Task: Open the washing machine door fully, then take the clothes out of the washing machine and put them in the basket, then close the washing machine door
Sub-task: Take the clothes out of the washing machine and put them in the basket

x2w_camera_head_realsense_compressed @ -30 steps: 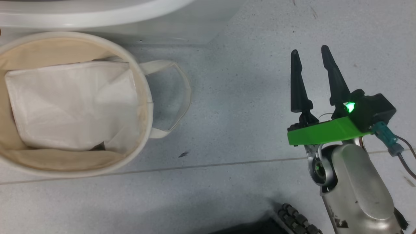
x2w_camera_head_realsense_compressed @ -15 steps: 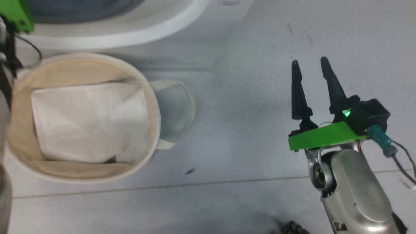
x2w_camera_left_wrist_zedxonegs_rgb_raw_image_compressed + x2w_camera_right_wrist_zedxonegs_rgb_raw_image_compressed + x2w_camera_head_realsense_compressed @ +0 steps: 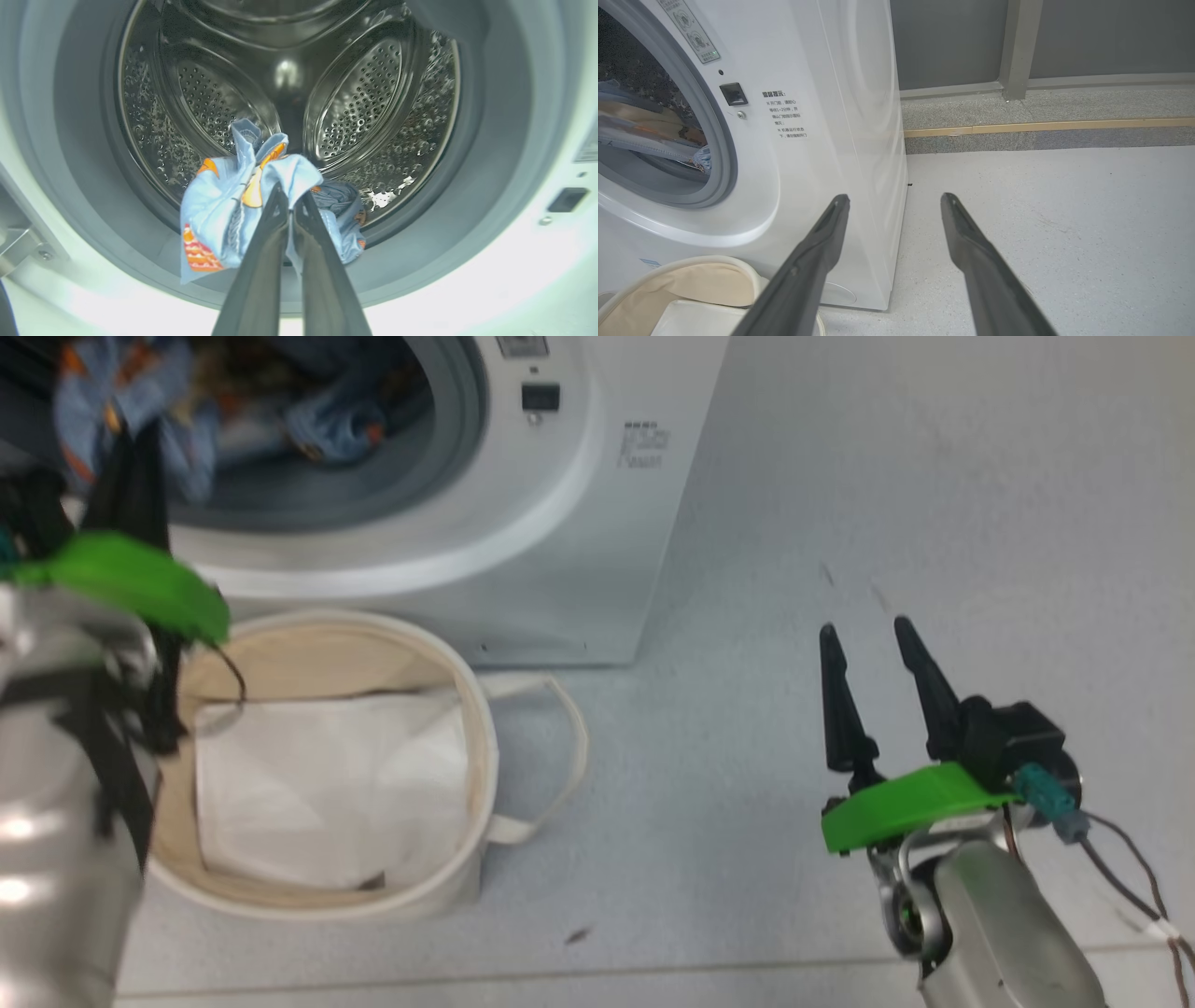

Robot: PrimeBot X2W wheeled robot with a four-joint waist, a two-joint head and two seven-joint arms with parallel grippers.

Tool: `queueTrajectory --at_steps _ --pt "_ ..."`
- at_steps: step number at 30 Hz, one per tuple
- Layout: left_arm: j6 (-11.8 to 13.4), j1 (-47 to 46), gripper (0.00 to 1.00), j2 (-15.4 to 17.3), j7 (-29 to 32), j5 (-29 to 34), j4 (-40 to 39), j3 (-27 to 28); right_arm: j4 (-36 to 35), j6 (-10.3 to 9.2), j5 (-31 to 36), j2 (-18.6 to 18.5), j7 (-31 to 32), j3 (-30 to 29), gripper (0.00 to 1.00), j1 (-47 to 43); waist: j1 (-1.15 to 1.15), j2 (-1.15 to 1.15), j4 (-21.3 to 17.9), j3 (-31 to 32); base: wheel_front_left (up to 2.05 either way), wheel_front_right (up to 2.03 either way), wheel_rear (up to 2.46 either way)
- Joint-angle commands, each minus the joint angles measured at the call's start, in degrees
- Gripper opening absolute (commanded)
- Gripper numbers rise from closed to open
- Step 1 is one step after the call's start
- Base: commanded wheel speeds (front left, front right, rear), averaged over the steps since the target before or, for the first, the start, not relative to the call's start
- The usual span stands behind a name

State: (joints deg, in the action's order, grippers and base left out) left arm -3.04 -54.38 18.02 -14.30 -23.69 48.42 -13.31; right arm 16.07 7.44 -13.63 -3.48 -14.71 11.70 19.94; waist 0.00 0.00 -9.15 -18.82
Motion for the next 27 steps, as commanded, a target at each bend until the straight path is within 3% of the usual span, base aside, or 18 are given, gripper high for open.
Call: queueTrajectory --at_steps 1,10,27 --pt "0.1 2.1 0.00 2.2 -0.7 1.3 -4.9 2.8 -1.3 0.05 0.2 0.6 -0.3 1.3 1.00 -1.1 0.00 0.00 1.0 4.4 0.00 0.00 0.00" --pt "-2.3 19.9 0.00 -1.0 -0.7 4.5 -25.1 9.3 0.5 0.05 -0.6 0.0 -0.3 1.7 1.00 -4.2 0.00 0.00 2.1 11.2 0.00 0.00 0.00" --pt "-3.7 37.9 0.00 -5.5 -0.7 5.0 -53.3 14.4 1.1 0.05 -1.9 -0.8 -0.3 3.0 1.00 -6.0 0.00 0.00 3.4 15.0 0.00 0.00 0.00"
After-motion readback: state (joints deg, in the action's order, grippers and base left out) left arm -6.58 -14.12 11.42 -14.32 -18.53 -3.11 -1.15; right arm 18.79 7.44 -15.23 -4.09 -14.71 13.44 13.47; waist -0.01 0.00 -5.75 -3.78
